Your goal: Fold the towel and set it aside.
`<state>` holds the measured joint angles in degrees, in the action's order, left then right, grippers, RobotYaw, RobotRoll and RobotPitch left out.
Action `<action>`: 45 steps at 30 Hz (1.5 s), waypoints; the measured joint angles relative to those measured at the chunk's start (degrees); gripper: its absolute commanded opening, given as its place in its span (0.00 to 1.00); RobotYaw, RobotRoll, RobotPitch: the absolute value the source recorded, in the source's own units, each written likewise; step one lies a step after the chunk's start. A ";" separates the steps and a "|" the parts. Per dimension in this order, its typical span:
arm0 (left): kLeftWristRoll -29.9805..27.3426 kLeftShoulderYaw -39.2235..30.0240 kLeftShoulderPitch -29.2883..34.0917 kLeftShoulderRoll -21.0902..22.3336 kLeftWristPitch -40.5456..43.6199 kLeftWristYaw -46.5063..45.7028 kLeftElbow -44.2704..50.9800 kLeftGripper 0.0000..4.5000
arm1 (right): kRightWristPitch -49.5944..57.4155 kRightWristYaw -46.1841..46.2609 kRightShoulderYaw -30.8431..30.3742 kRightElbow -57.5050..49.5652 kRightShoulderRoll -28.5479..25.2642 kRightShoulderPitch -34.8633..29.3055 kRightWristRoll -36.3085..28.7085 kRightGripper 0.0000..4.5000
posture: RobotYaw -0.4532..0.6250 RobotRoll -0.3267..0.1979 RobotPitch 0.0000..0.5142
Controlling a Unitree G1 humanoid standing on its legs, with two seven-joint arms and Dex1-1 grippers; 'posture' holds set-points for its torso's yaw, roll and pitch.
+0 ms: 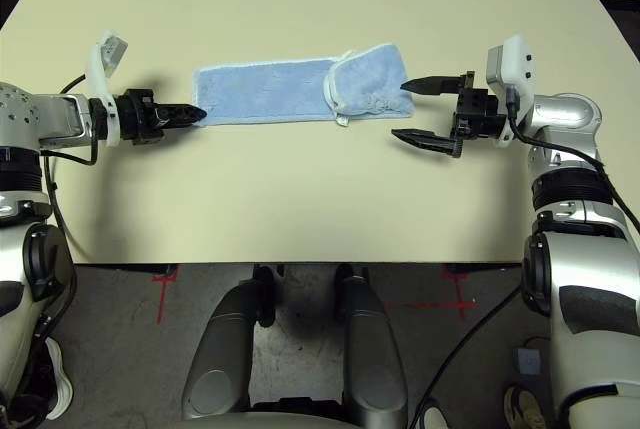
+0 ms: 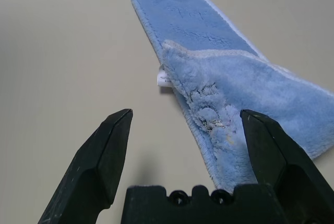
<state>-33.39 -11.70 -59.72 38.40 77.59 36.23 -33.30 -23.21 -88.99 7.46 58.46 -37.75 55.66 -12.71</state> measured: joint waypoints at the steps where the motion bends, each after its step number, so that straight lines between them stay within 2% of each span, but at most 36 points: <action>1: 0.31 0.37 -0.08 0.73 -0.91 0.59 -0.94 0.01 | 0.00 0.05 0.00 0.00 0.00 0.00 0.00 1.00 | 0.39 0.62 0.60; 10: 5.42 6.59 -1.72 5.98 -8.51 7.29 -5.18 0.01 | 0.03 0.51 0.01 0.00 0.02 0.00 -0.03 1.00 | 0.40 0.62 0.60; 17: 11.43 18.17 -2.39 12.67 -15.46 21.10 -5.68 0.01 | 2.77 1.28 0.11 0.00 0.60 0.07 -0.76 1.00 | 0.41 0.62 0.59; 21: 15.90 22.06 -5.19 13.00 -20.98 25.90 -9.75 0.01 | 3.91 2.00 0.12 0.00 0.81 0.18 -1.33 1.00 | 0.41 0.62 0.59; 33: 24.39 23.96 -9.55 13.04 -29.98 31.21 -19.26 0.01 | 4.28 2.51 0.11 -0.01 0.87 0.13 -1.71 1.00 | 0.41 0.62 0.57; 45: 29.61 23.99 -12.05 13.04 -33.15 35.00 -23.62 0.01 | 3.85 2.71 0.10 0.00 1.13 0.12 -1.67 1.00 | 0.41 0.62 0.57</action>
<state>-3.79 12.29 -71.77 51.44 44.44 71.22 -56.92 -19.36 -86.29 7.56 58.47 -36.62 55.78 -14.38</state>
